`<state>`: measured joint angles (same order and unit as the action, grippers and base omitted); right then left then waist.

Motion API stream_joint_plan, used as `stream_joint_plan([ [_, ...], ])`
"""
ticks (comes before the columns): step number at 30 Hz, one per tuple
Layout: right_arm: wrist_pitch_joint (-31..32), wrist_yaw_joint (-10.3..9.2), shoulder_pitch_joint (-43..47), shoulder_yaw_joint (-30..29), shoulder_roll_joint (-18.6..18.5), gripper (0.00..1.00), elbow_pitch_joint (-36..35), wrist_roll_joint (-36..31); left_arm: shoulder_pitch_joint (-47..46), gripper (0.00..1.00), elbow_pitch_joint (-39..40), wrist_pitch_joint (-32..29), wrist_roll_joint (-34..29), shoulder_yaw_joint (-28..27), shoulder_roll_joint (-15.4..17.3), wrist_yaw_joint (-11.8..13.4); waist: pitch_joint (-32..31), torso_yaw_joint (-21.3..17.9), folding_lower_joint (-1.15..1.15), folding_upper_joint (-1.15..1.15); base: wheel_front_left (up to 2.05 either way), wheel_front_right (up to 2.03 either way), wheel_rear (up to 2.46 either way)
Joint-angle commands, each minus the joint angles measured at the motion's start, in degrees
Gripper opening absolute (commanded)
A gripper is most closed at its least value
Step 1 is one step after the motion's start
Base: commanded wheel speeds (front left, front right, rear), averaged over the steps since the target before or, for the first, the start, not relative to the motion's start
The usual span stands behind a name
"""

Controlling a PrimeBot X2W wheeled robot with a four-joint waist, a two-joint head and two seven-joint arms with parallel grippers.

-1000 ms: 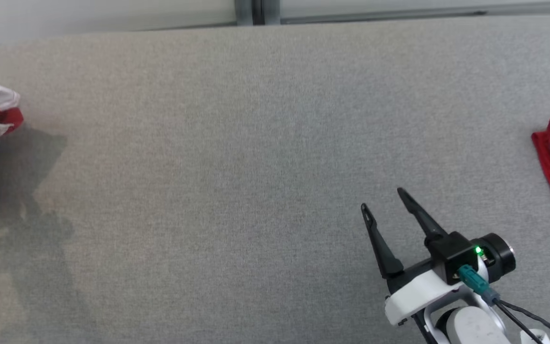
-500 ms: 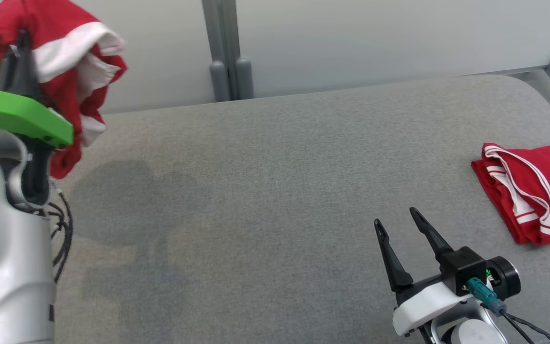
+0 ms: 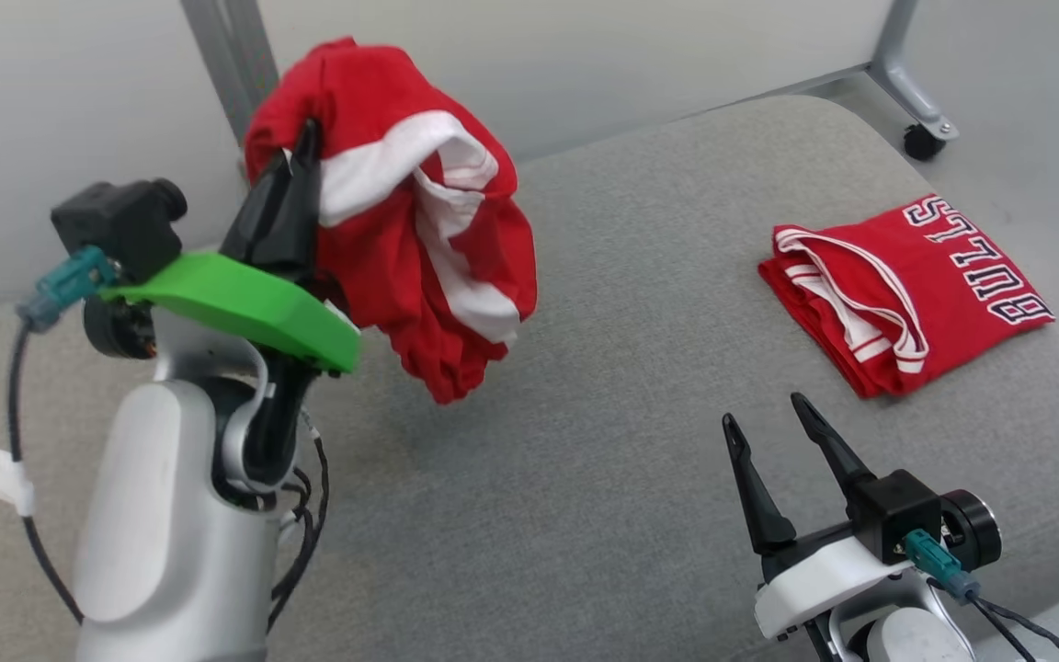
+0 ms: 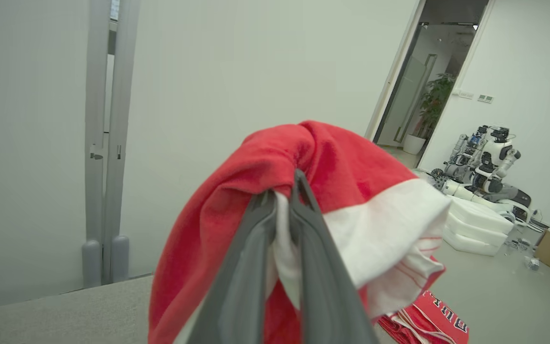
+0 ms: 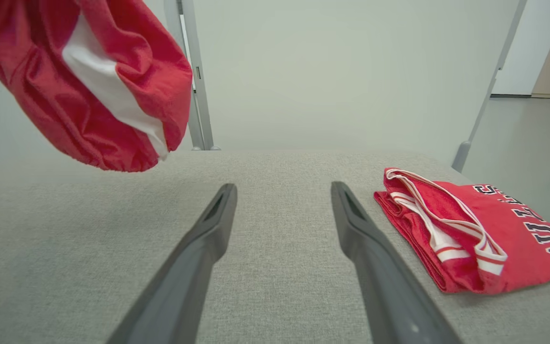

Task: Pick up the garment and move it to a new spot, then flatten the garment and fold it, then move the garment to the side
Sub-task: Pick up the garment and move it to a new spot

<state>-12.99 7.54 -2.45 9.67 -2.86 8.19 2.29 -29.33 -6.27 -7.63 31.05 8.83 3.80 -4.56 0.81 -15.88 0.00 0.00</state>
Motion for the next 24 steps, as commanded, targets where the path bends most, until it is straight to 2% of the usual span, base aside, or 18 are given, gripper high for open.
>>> stream_joint_plan([
  [1, -0.4, -0.11, -0.4, 0.1, -0.1, 1.0, 0.3, 0.1, 1.6, 0.0, -1.1, 0.7, -1.4, 0.6, -0.1, 0.5, 2.5, -4.6, 0.0, 0.0, 0.0, 0.0, 0.0],
  [5, -0.8, -0.11, -0.7, -0.1, 0.0, 1.0, 0.8, 0.4, 5.1, 0.0, -8.7, 3.3, -0.8, 3.9, -0.4, 1.1, 3.7, -6.6, 0.0, 0.0, 0.0, 0.0, 0.0],
  [10, -1.1, -0.11, -1.3, 0.2, 0.0, 1.0, 1.4, 0.6, 7.1, 0.0, -21.0, 8.0, 1.6, 11.0, -0.7, 2.2, 4.2, -7.8, 0.0, 0.0, 0.0, 0.0, 0.0],
  [11, -1.2, -0.11, -1.4, 0.3, 0.0, 1.0, 1.5, 0.7, 7.2, 0.18, -22.6, 8.7, 2.6, 12.5, -0.8, 2.3, 4.2, -7.8, 0.0, 0.0, 0.0, 0.0, 0.0],
  [12, -1.2, -0.11, -1.4, 0.3, -0.1, 1.0, 1.7, 0.8, 7.0, 0.8, -24.2, 10.0, 3.8, 14.4, -0.8, 2.7, 4.1, -7.8, 0.0, 0.0, 0.0, 0.0, 0.0],
  [13, -1.2, -0.11, -1.4, 0.3, -0.1, 1.0, 1.8, 0.8, 6.7, 1.0, -25.3, 10.9, 4.4, 15.9, -0.8, 2.9, 4.1, -7.7, 0.0, 0.0, 0.0, 0.0, 0.0],
  [17, -1.3, -0.11, -0.9, -0.4, -0.1, 1.0, 2.2, 0.7, 5.0, 1.0, -27.9, 15.0, 8.6, 21.0, -0.7, 4.0, 3.3, -6.1, 0.0, 0.0, 0.0, 0.0, 0.0],
  [19, -1.4, -0.11, -0.4, -1.6, -0.1, 1.0, 2.3, 0.3, 4.8, 1.0, -27.7, 19.1, 11.0, 23.0, -0.7, 4.6, 2.3, -4.2, 0.0, 0.0, 0.0, 0.0, 0.0],
  [21, -1.4, -0.11, 0.4, -3.3, -0.1, 1.0, 2.0, -0.2, 5.5, 1.0, -25.8, 21.5, 12.5, 23.4, -0.7, 4.0, 1.5, -1.5, 0.0, 0.0, 0.0, 0.0, 0.0],
  [24, -1.3, -0.11, 1.4, -5.3, -0.1, 1.0, 1.7, -0.8, 7.5, 1.0, -23.3, 22.6, 11.2, 22.3, -0.6, 4.1, 0.4, 1.6, 0.0, 0.0, 0.0, 0.0, 0.0],
])
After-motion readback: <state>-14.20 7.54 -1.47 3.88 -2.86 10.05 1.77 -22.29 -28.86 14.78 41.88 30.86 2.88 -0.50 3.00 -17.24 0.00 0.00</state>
